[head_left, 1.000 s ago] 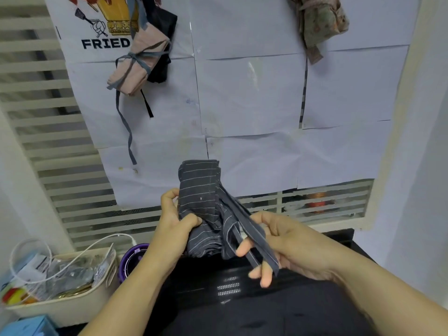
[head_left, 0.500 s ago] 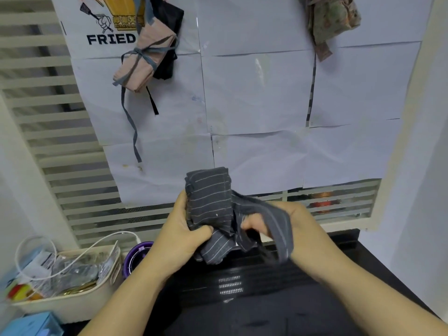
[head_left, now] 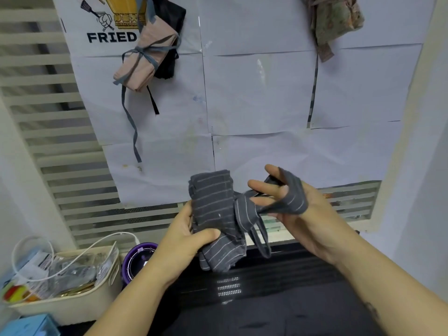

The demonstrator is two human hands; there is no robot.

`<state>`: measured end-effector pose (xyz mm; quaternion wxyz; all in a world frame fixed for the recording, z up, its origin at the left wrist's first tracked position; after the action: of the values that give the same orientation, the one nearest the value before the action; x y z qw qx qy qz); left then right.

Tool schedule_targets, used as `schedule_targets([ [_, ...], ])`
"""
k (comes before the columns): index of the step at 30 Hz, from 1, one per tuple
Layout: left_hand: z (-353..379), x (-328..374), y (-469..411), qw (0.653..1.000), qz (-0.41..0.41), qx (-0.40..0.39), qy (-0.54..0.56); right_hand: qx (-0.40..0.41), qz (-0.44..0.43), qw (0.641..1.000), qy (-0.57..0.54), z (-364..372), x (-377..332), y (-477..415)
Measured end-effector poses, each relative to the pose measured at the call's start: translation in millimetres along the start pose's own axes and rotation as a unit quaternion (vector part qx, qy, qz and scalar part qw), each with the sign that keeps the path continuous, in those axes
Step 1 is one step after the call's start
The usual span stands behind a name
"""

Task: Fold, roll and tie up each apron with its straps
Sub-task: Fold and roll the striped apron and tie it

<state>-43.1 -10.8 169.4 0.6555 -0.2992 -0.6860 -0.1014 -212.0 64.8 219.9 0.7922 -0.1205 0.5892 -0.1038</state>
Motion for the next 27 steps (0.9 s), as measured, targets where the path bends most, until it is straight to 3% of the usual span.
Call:
schedule_targets([
  [3, 0.4, -8.1, -2.9, 0.995, -0.036, -0.016, 0.092, -0.003, -0.046, 0.994, -0.095, -9.9, -19.3, -0.3],
  [6, -0.1, -12.2, -4.0, 0.988, -0.057, -0.019, 0.14, -0.01, 0.033, 0.994, -0.107, -18.6, -16.0, 1.5],
  [9, -5.8, -14.7, -6.6, 0.984, -0.063, 0.006, 0.168, 0.017, 0.058, 0.996, 0.072, -36.9, -13.1, -0.5],
  [11, -8.0, -15.7, -8.1, 0.981, -0.064, 0.017, 0.181, 0.1, 0.036, 0.981, 0.162, -50.0, -8.1, -2.2],
  [13, -6.7, -15.9, -9.2, 0.98, -0.064, 0.018, 0.185, 0.172, 0.06, 0.982, 0.047, -58.2, 18.4, 4.0],
  [15, -4.0, -14.8, -9.8, 0.98, -0.061, 0.018, 0.191, 0.171, 0.115, 0.971, -0.121, -47.5, 53.3, 11.3],
  [17, -2.0, -12.7, -10.7, 0.977, -0.059, 0.019, 0.202, 0.151, 0.162, 0.964, -0.15, -33.5, 74.3, 18.4],
  [19, -1.5, -12.0, -11.0, 0.973, -0.062, 0.021, 0.221, 0.113, 0.134, 0.974, -0.141, -23.9, 78.3, 16.4],
  [21, -2.3, -12.2, -10.6, 0.968, -0.066, 0.022, 0.24, 0.043, 0.062, 0.993, -0.089, -12.2, 63.9, 11.9],
  [23, -3.1, -12.9, -10.0, 0.966, -0.07, 0.02, 0.248, -0.024, 0.005, 0.998, 0.065, 1.7, 43.1, 14.5],
  [25, -2.9, -13.1, -9.2, 0.966, -0.074, 0.017, 0.248, -0.087, -0.035, 0.97, 0.225, 17.3, 26.0, 18.9],
  [27, -2.2, -14.8, -8.5, 0.965, -0.075, 0.015, 0.249, -0.1, -0.047, 0.937, 0.331, 24.3, 18.7, 22.0],
])
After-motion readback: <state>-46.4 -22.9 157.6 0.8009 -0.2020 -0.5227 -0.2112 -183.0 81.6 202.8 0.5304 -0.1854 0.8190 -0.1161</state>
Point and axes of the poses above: each hand's wrist, its own y-axis away from the middle knuckle, its own z-axis out of the palm, x = y × z, the point moved 8 cm from there along -y, towards the middle knuckle, and after that the axes turned 4 degrees about -x, right-handed, at the moved point
